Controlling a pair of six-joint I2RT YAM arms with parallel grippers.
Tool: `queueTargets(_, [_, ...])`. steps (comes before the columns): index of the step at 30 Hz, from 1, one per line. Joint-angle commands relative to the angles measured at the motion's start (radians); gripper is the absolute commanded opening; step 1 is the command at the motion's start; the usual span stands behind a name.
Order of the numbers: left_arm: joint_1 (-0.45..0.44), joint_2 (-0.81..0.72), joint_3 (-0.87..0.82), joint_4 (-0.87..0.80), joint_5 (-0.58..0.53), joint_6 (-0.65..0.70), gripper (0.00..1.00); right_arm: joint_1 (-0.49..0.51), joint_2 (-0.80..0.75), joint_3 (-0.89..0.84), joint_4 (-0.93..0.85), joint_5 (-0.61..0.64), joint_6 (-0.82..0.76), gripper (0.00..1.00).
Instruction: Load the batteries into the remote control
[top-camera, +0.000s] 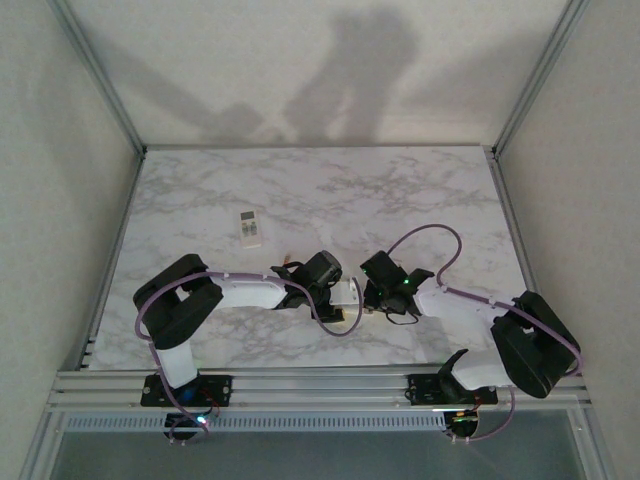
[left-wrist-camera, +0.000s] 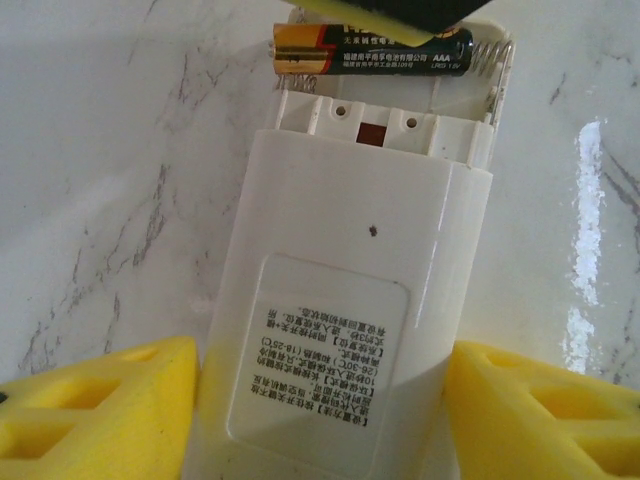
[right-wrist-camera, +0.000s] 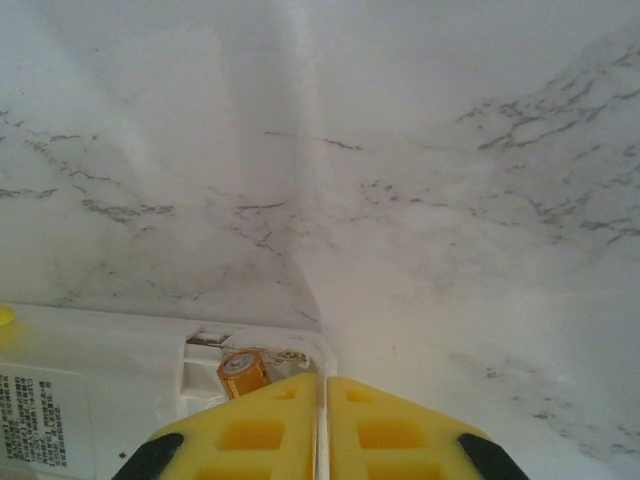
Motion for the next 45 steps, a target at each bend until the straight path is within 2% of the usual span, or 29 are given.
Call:
queueTargets(1, [-0.005, 0.037, 0.01, -0.016, -0.011, -0.012, 0.65, 0.007, -0.067, 0.0, -0.019, 0.003, 0.04, 0.13])
queueTargets(5, [-0.004, 0.038, 0.011, -0.015, -0.011, -0.01, 0.65, 0.007, -0.128, -0.002, -0.016, 0.006, 0.034, 0.19])
queueTargets(10, [-0.005, 0.042, 0.018, -0.016, -0.012, -0.014, 0.65, 0.008, -0.082, 0.01, 0.008, -0.023, 0.009, 0.24])
queueTargets(24, [-0.005, 0.047, 0.019, -0.019, -0.016, -0.016, 0.65, 0.007, 0.015, -0.002, 0.083, -0.04, -0.011, 0.18])
queueTargets(33, [-0.005, 0.044, 0.009, -0.006, -0.003, -0.01, 0.64, 0.007, -0.018, -0.09, 0.216, -0.072, -0.07, 0.19])
queueTargets(37, [-0.004, 0.037, 0.004, 0.008, -0.007, -0.02, 0.65, 0.005, -0.025, -0.085, 0.179, -0.041, -0.066, 0.18])
queueTargets(41, [-0.003, -0.018, -0.047, 0.084, -0.034, -0.037, 0.78, 0.005, -0.093, -0.066, 0.115, -0.006, -0.051, 0.2])
queueTargets(45, [0.012, -0.092, -0.09, 0.125, -0.031, -0.07, 0.82, 0.002, -0.181, -0.065, 0.076, 0.027, -0.042, 0.2])
